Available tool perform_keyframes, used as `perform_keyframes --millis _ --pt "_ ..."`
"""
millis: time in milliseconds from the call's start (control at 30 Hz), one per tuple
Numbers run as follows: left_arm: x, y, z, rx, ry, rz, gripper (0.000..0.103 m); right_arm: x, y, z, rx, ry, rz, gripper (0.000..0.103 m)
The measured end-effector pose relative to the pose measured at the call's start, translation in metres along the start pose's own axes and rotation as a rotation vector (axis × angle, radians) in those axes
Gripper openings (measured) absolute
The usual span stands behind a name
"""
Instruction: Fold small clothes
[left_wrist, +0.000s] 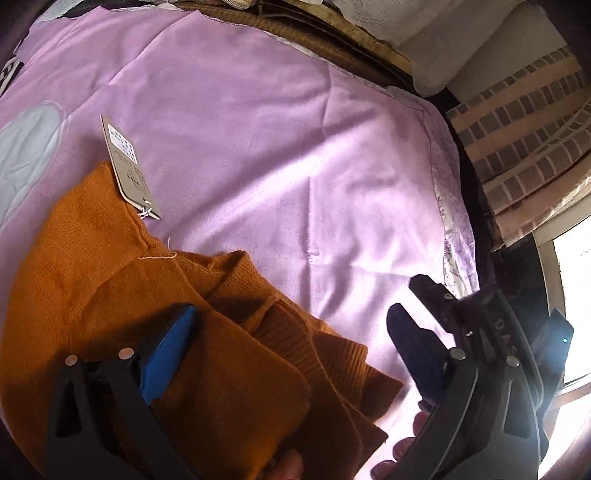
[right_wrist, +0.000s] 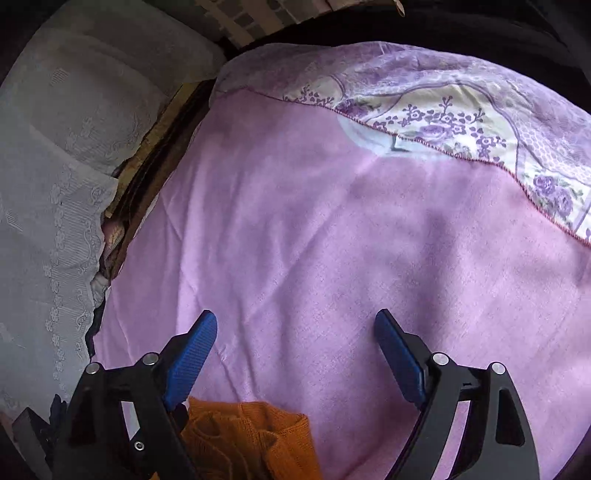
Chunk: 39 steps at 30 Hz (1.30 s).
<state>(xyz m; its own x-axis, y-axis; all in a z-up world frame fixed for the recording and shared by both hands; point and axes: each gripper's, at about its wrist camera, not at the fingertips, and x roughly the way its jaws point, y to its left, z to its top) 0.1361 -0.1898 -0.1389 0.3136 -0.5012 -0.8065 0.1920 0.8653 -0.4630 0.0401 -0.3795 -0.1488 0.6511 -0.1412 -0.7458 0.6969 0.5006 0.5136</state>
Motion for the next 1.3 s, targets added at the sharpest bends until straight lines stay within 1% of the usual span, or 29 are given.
perform_keyframes --millis 67,100,133,200,267,300,333,367,433,467,500,533,600,633,667,700,767,833,867,900,933,967,1033,1067,1133,1167,1233,1300 --pt "0.004 -0.002 -0.001 -0.032 -0.025 0.005 0.099 -0.006 -0.006 0.012 -0.044 -0.070 -0.073 0.088" --pt "0.006 -0.005 -0.002 -0.042 -0.049 0.030 0.099 -0.007 -0.012 0.020 -0.047 -0.095 -0.111 0.088" --pt "0.010 -0.010 -0.004 -0.034 -0.067 0.068 0.099 -0.004 -0.018 0.028 -0.043 -0.103 -0.131 0.088" --pt "0.027 -0.020 -0.006 0.014 -0.088 0.171 0.099 0.003 -0.028 0.040 -0.037 -0.096 -0.167 0.088" --pt "0.042 -0.035 -0.013 0.114 -0.107 0.298 0.099 0.008 -0.031 0.043 -0.056 -0.094 -0.185 0.089" --pt "0.048 -0.042 -0.016 0.166 -0.116 0.344 0.099 0.014 -0.027 0.043 -0.100 -0.080 -0.209 0.090" --pt "0.052 -0.044 -0.018 0.193 -0.120 0.364 0.099 0.020 -0.021 0.042 -0.150 -0.071 -0.222 0.091" --pt "0.053 -0.043 -0.016 0.188 -0.115 0.359 0.099 0.024 -0.017 0.041 -0.187 -0.077 -0.229 0.091" --pt "0.046 -0.032 -0.008 0.131 -0.120 0.301 0.099 0.031 -0.016 0.042 -0.197 -0.087 -0.246 0.092" --pt "0.040 -0.024 -0.004 0.103 -0.113 0.259 0.098 0.034 -0.017 0.041 -0.195 -0.084 -0.254 0.093" --pt "0.033 -0.016 -0.001 0.075 -0.099 0.205 0.098 0.037 -0.014 0.040 -0.212 -0.083 -0.274 0.097" --pt "0.023 -0.007 0.002 0.038 -0.094 0.151 0.098 0.041 -0.007 0.037 -0.251 -0.080 -0.308 0.098" --pt "0.000 0.014 0.005 -0.054 -0.125 0.070 0.098 0.046 0.003 0.028 -0.300 -0.089 -0.350 0.099" --pt "-0.010 0.025 0.008 -0.100 -0.123 0.044 0.098 0.046 0.006 0.023 -0.296 -0.099 -0.353 0.100" --pt "-0.019 0.034 0.009 -0.132 -0.123 0.043 0.098 0.045 0.009 0.018 -0.283 -0.103 -0.348 0.100" --pt "-0.026 0.042 0.009 -0.147 -0.126 0.040 0.099 0.046 0.014 0.013 -0.274 -0.108 -0.349 0.100" --pt "-0.036 0.054 0.007 -0.161 -0.093 0.013 0.099 0.051 0.025 0.003 -0.306 -0.113 -0.367 0.100" --pt "-0.042 0.059 -0.003 -0.210 -0.071 -0.036 0.099 0.055 0.032 0.001 -0.327 -0.106 -0.369 0.100" --pt "-0.043 0.059 -0.010 -0.235 -0.062 -0.061 0.099 0.050 0.030 0.003 -0.287 -0.101 -0.332 0.099" --pt "-0.042 0.055 -0.014 -0.238 -0.067 -0.074 0.099 0.041 0.025 0.006 -0.223 -0.094 -0.263 0.098" --pt "-0.042 0.049 -0.017 -0.224 -0.081 -0.067 0.099 0.031 0.020 0.009 -0.152 -0.079 -0.186 0.096" --pt "-0.039 0.041 -0.018 -0.196 -0.089 -0.053 0.099 0.023 0.016 0.012 -0.091 -0.050 -0.130 0.095" --pt "-0.033 0.028 -0.020 -0.144 -0.086 -0.054 0.099 0.007 0.010 0.011 -0.005 -0.005 -0.054 0.094" --pt "-0.032 0.024 -0.021 -0.129 -0.077 -0.059 0.099 -0.003 0.010 0.010 -0.015 -0.012 -0.047 0.094" --pt "-0.037 0.019 -0.026 -0.113 -0.088 -0.119 0.099 -0.023 0.014 0.008 -0.063 -0.064 -0.060 0.094" --pt "-0.039 0.017 -0.027 -0.104 -0.091 -0.147 0.099 -0.031 0.013 0.008 -0.072 -0.073 -0.041 0.094" --pt "-0.043 0.016 -0.027 -0.100 -0.111 -0.153 0.099 -0.040 0.013 0.003 -0.076 -0.032 0.005 0.094" --pt "-0.044 0.023 -0.025 -0.140 -0.098 -0.180 0.099 -0.045 0.012 -0.008 -0.032 0.016 0.045 0.094"
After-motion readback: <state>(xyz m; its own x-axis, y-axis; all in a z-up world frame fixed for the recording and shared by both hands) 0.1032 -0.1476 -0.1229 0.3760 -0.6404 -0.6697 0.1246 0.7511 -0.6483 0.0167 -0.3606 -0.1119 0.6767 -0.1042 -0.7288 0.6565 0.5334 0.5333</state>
